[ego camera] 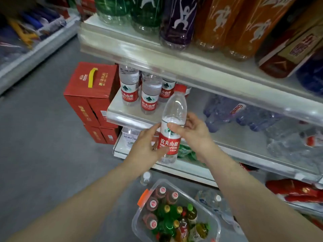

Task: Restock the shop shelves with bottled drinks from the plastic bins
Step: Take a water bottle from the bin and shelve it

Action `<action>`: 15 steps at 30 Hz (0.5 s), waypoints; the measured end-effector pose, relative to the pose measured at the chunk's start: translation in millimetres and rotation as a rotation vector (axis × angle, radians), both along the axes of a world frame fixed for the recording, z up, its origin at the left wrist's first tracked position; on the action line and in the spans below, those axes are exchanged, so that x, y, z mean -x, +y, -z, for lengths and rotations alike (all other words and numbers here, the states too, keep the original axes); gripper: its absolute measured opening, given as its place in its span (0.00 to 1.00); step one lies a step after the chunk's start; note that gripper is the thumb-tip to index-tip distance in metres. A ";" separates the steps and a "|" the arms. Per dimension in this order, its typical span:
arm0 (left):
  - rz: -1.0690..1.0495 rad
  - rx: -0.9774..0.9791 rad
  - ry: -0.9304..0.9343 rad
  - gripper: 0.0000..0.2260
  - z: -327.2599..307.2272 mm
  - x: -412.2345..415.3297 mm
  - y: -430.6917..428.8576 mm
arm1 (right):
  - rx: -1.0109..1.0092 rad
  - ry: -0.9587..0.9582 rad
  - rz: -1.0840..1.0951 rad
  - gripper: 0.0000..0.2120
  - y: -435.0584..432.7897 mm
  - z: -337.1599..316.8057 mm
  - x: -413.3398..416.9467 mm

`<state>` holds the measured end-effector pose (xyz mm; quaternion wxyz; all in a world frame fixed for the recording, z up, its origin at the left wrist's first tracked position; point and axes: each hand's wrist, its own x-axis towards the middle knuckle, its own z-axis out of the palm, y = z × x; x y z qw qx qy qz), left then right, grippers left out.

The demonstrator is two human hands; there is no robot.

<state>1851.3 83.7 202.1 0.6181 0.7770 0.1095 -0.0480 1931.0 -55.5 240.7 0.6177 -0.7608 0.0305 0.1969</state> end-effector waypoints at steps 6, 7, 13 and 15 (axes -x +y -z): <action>0.018 0.030 -0.048 0.32 5.1 -42.6 8.7 | -0.081 -0.117 0.026 0.27 7.7 9.9 -48.7; 0.019 0.039 -0.045 0.31 5.9 -48.3 10.0 | -0.086 -0.138 0.028 0.27 9.5 12.3 -54.5; 0.020 0.140 -0.026 0.29 15.1 -73.8 11.8 | -0.106 -0.216 0.048 0.30 21.6 27.1 -74.6; 0.026 0.169 -0.016 0.28 22.4 -79.6 11.6 | -0.095 -0.232 0.050 0.30 24.0 32.3 -78.1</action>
